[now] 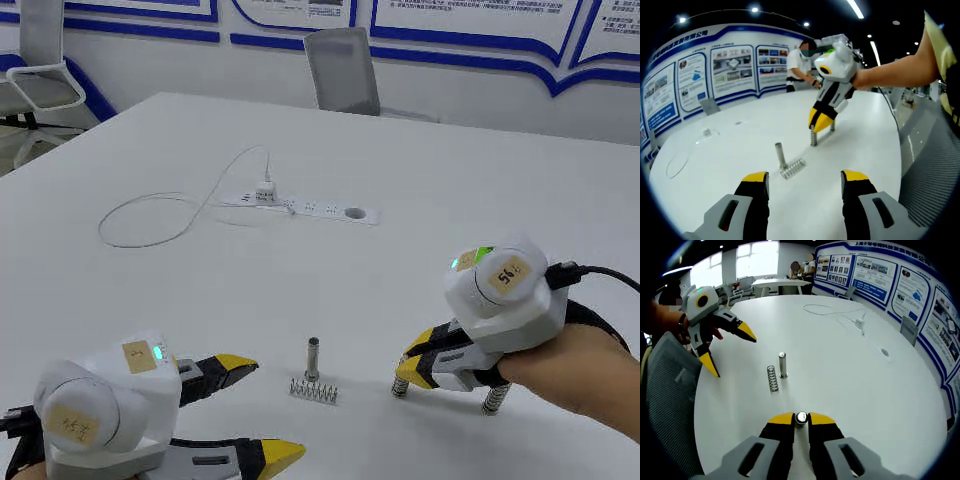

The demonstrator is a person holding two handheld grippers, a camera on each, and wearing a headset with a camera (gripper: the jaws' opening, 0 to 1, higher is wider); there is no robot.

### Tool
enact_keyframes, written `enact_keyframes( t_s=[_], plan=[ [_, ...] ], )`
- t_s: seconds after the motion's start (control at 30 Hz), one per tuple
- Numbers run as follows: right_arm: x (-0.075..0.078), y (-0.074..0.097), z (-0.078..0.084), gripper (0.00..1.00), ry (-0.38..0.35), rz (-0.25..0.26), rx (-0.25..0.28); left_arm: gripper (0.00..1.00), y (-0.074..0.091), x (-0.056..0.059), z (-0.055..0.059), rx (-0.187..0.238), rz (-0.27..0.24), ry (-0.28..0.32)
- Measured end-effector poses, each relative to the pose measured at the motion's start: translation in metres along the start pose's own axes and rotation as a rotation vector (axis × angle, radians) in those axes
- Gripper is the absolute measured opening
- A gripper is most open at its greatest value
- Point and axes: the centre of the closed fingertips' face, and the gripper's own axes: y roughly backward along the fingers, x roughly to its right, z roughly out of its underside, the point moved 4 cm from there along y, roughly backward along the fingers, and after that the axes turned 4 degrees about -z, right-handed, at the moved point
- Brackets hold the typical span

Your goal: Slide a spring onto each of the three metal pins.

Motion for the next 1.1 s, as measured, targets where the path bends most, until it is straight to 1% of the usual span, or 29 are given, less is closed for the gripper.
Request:
enact_keyframes(
  t_s=[0.17,0.27,0.57,0.7,0.83,0.93,1.1],
  plan=[
    [0.001,0.001,0.000,0.12,0.010,0.005,0.004,0.59,0.001,0.001,-0.001,-0.002,-0.001,-0.002],
    [0.001,0.001,-0.001,0.15,0.012,0.010,0.009,0.59,0.001,0.001,0.000,-0.003,-0.001,-0.003],
    [-0.003,0.008,-0.004,0.17,0.020,0.020,0.026,0.59,0.001,0.002,0.000,-0.005,0.000,-0.008],
    [-0.007,0.013,-0.014,0.18,0.040,0.025,0.051,0.59,0.001,0.001,0.000,-0.007,0.000,-0.011],
    [-0.013,0.014,-0.025,0.18,0.065,0.019,0.070,0.59,0.001,0.001,-0.001,-0.006,0.000,-0.013],
    [-0.017,0.013,-0.033,0.18,0.075,0.009,0.088,0.59,0.001,0.001,-0.002,-0.005,0.000,-0.015],
    [-0.023,0.007,-0.037,0.18,0.082,-0.010,0.094,0.59,0.002,0.000,-0.003,-0.006,-0.001,-0.016]
  ],
)
